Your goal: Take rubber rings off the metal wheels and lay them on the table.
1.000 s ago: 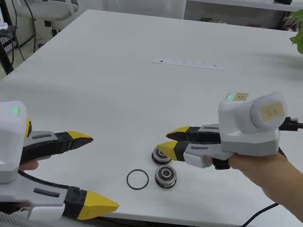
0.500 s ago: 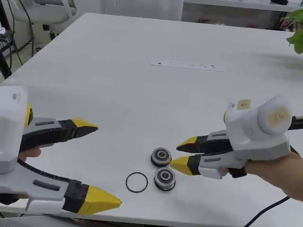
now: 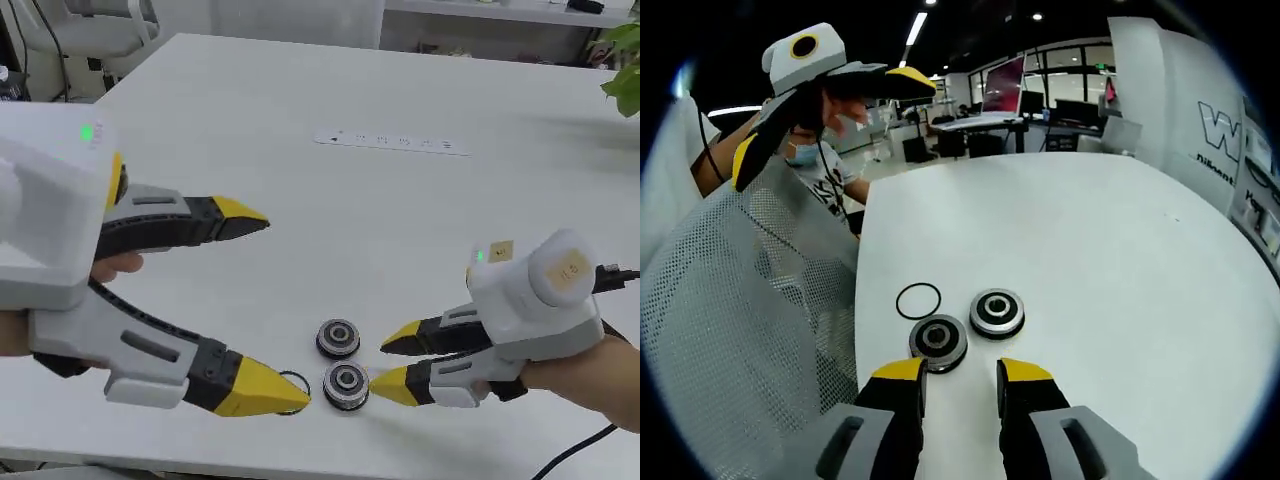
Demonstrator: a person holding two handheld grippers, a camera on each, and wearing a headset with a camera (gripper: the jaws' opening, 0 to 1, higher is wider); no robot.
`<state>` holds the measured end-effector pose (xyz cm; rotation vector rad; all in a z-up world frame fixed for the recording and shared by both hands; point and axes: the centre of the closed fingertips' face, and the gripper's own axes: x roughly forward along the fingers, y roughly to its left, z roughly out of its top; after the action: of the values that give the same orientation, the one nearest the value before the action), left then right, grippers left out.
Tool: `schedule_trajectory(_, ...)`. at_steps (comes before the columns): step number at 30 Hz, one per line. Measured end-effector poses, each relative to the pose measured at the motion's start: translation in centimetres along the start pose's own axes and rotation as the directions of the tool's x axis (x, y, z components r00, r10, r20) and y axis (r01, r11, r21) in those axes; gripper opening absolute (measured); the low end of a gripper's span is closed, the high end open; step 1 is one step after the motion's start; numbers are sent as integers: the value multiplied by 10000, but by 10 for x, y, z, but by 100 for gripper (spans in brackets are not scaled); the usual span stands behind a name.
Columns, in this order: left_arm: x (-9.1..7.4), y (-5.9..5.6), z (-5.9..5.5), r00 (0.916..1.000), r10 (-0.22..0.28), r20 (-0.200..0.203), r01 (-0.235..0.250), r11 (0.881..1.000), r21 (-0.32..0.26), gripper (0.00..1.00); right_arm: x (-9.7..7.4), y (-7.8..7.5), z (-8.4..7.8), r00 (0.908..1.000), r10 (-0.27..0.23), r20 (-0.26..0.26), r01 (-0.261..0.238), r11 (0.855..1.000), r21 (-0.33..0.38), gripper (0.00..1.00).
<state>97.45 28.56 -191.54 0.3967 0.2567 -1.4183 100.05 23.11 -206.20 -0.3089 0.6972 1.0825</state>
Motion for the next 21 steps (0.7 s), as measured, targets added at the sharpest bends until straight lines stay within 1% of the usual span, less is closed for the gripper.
schedule_trajectory(1, 4, -3, 8, 9997, -194, 173, 192, 9998, 90, 81, 0, 1, 0, 10000, 44, -4, -44, 10000, -3, 25)
schedule_trajectory(2, 9, -8, 15, 9993, -281, 255, 277, 9995, 156, 80, 1, 2, -1, 10000, 72, -20, -72, 10000, -1, 25)
schedule_trajectory(3, 13, -7, 18, 9988, -367, 338, 358, 9990, 260, 79, 1, 3, -1, 9999, 105, -49, -105, 9999, -6, 25)
schedule_trajectory(4, 15, -5, 17, 9985, -404, 363, 392, 9986, 343, 79, 2, 4, -2, 9999, 129, -55, -129, 9999, -20, 25)
schedule_trajectory(6, 21, 1, 20, 9979, -424, 481, 397, 9976, 566, 78, 5, 8, -2, 9996, 271, -22, -271, 9996, -117, 24)
schedule_trajectory(7, 24, 3, 22, 9973, -373, 632, 335, 9976, 608, 76, 7, 10, -2, 9994, 351, -16, -352, 9991, -226, 24)
schedule_trajectory(8, 29, 8, 24, 9941, -313, 1037, 262, 9984, 493, 73, 9, 12, -2, 9992, 390, -62, -392, 9988, -293, 23)
schedule_trajectory(9, 33, 9, 24, 9925, -355, 1174, 324, 9991, 286, 70, 10, 13, -3, 9990, 420, -123, -424, 9986, -325, 24)
schedule_trajectory(10, 37, 10, 20, 9920, -448, 1179, 438, 9990, 115, 68, 10, 14, -4, 9989, 437, -178, -444, 9984, -364, 24)
schedule_trajectory(12, 46, 9, 12, 9936, -578, 968, 561, 9982, 206, 66, 11, 15, -5, 9986, 470, -255, -481, 9978, -461, 24)
schedule_trajectory(13, 49, 9, 9, 9947, -645, 807, 614, 9973, 405, 65, 11, 15, -6, 9984, 486, -277, -499, 9976, -481, 24)
schedule_trajectory(14, 52, 10, 2, 9962, -662, 563, 629, 9963, 587, 64, 12, 16, -6, 9983, 493, -296, -507, 9975, -496, 24)
schedule_trajectory(19, 65, 13, -12, 9957, -908, 195, 888, 9924, 849, 60, 14, 14, -8, 9984, 483, -304, -495, 9979, -423, 24)
schedule_trajectory(21, 71, 16, -18, 9961, -877, 73, 867, 9922, 900, 56, 15, 15, -9, 9980, 517, -356, -531, 9978, -384, 24)
